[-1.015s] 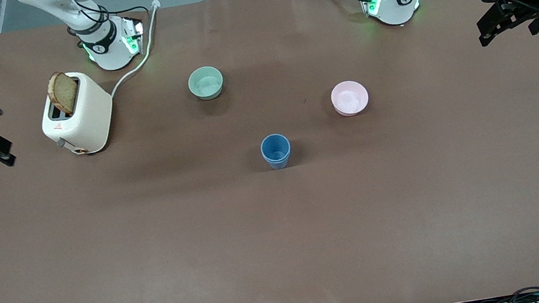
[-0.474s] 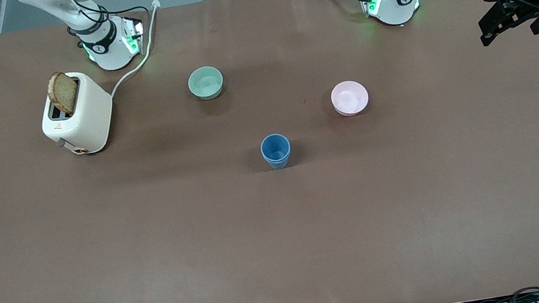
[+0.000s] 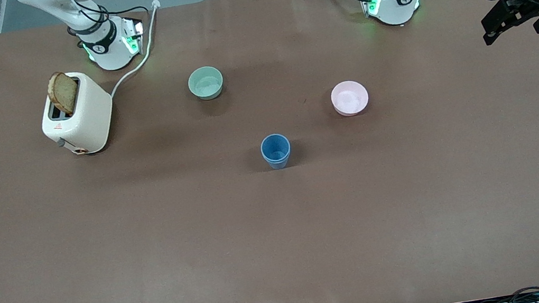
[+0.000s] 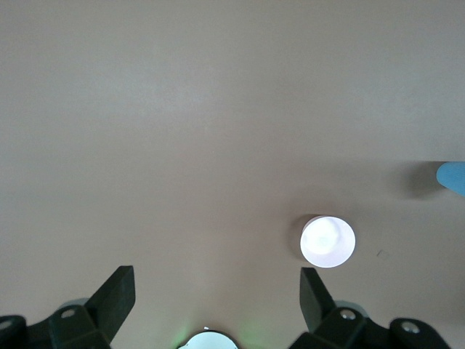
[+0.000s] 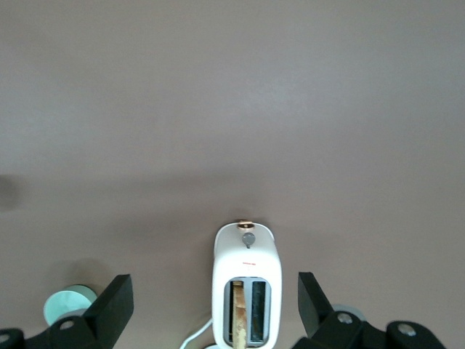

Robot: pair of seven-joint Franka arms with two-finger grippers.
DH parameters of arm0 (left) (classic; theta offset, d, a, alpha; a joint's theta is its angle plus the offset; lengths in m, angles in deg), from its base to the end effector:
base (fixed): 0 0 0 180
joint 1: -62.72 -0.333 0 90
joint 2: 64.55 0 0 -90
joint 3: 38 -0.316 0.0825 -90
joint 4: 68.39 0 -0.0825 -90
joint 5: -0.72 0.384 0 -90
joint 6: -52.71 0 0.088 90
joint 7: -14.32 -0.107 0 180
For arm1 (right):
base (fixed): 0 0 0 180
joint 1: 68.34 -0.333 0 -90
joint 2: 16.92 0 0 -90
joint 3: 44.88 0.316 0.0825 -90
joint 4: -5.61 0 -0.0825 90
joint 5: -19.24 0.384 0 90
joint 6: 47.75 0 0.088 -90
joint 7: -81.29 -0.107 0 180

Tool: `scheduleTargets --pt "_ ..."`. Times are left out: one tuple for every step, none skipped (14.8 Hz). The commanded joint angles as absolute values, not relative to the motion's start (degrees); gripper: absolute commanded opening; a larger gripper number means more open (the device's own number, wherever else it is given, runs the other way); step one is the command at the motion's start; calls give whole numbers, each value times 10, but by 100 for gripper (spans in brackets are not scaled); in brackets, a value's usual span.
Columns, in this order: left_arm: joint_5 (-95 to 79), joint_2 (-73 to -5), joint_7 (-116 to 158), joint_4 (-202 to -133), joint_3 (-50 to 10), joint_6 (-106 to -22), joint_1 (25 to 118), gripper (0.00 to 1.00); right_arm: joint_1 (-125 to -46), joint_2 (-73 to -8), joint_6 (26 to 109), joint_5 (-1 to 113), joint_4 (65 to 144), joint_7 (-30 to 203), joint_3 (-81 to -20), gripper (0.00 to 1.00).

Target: Stack blue cups with both arms

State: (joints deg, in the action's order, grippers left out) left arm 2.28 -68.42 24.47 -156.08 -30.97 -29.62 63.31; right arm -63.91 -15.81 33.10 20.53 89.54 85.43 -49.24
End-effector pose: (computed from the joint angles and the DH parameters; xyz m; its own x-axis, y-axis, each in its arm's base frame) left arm 0.5147 -0.0683 0.6678 0.9986 0.0482 -0.0198 0.0474 -0.9981 -0.0394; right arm 0.5254 -0.0790 0.6704 0.9965 -0.0774 -0.0326 -0.0782 -0.9966 -0.0262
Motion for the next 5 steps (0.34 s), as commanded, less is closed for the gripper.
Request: scheduleTargets --pt "20 -675 238 -1547 -312 -291 636 100 -654 -156 340 222 903 864 -515 100" --pt "20 -672 238 -1546 -312 -291 636 100 -656 -156 341 216 903 864 -515 100" --pt "20 -672 237 -1546 -312 -291 635 100 -656 -156 346 215 903 865 -514 100" --pt "20 -672 236 -1547 -312 -291 635 100 -657 -157 347 214 903 867 -513 100" --pt "20 -673 237 -1547 -312 -290 635 100 -661 -158 348 211 903 867 -512 100"
